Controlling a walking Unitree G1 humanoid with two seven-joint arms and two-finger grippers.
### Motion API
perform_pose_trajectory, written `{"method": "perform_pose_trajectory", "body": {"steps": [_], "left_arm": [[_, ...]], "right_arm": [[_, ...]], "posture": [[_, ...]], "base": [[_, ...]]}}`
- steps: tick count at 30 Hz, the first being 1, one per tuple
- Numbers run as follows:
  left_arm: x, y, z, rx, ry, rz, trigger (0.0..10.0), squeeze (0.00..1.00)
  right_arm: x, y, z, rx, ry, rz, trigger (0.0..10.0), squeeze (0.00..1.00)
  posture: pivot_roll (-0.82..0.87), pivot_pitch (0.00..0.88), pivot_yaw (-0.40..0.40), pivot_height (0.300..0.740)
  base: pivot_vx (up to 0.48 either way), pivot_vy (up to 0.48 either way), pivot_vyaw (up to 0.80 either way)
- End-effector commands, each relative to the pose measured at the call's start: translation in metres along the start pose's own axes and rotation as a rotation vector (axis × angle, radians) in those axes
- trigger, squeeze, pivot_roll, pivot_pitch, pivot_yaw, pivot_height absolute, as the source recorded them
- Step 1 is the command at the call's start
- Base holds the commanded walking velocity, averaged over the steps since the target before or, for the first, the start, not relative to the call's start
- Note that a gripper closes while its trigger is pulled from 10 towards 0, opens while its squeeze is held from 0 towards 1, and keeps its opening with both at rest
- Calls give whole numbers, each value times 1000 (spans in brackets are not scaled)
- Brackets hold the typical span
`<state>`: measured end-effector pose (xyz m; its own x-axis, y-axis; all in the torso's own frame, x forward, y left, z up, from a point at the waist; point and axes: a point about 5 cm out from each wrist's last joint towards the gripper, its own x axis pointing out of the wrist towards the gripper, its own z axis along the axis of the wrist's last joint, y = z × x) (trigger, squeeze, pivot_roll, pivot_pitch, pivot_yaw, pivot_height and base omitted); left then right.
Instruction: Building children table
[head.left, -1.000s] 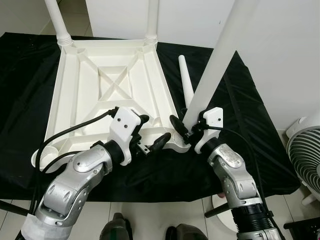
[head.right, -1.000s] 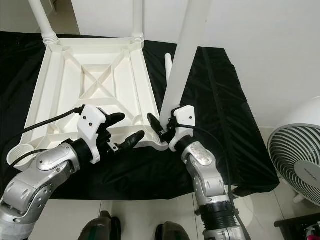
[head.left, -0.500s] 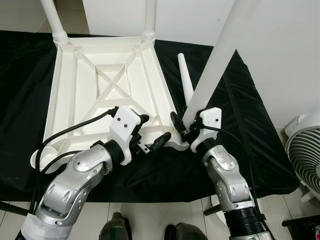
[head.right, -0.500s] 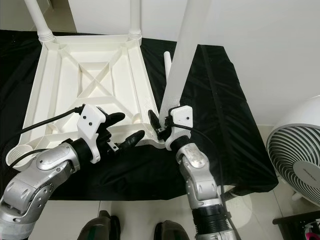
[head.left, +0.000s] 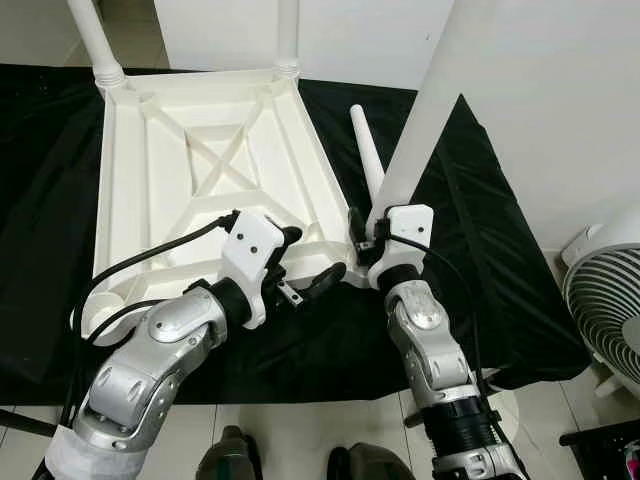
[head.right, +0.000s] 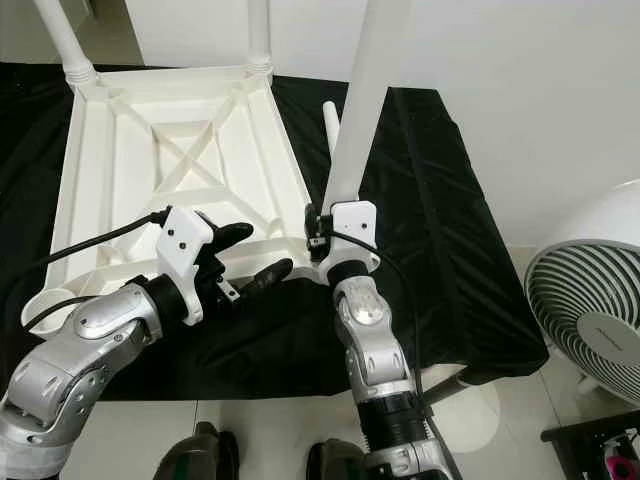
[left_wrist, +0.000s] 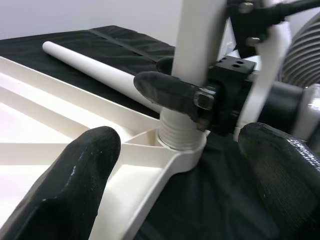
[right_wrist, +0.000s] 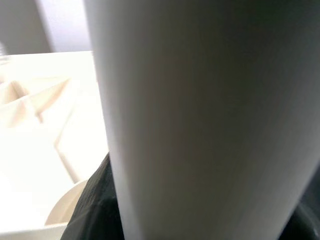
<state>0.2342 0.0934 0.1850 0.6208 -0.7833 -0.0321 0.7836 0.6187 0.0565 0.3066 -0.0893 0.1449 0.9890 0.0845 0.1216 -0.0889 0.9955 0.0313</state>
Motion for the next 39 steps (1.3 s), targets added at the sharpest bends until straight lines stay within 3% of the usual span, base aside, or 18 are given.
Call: {"method": "perform_pose_trajectory", "body": {"steps": [1, 23, 24, 25, 26, 34, 39], "left_arm": [[0, -4, 3, 0, -4, -26, 10000, 0], [0, -13, -5, 2, 36, -76, 10000, 0], [1, -14, -5, 2, 38, -78, 10000, 0], [1, -14, -5, 1, 39, -80, 10000, 0], [1, -14, -5, -1, 39, -82, 10000, 0], [2, -15, -5, -4, 39, -88, 10000, 0], [4, -17, -8, -11, 48, -93, 10000, 0]], "right_arm": [[1, -12, -16, -22, 72, -109, 10000, 0], [1, -14, -21, 10, 61, -145, 10000, 0], [0, -14, -21, 30, 57, -126, 10000, 329], [0, -14, -21, 44, 53, -112, 10000, 329], [-1, -14, -19, 52, 30, -94, 10000, 1000], [-5, -10, -5, 123, -85, 69, 10000, 1000], [-3, -21, -3, 86, -90, 102, 10000, 1000]], "posture": [[17, 81, -42, 740], [11, 69, -43, 740], [10, 67, -42, 740], [10, 67, -42, 740], [9, 66, -42, 740], [6, 61, -40, 740], [0, 57, -37, 740]], "base": [[0, 0, 0], [0, 0, 0], [0, 0, 0], [0, 0, 0], [0, 0, 0], [0, 0, 0], [0, 0, 0]]}}
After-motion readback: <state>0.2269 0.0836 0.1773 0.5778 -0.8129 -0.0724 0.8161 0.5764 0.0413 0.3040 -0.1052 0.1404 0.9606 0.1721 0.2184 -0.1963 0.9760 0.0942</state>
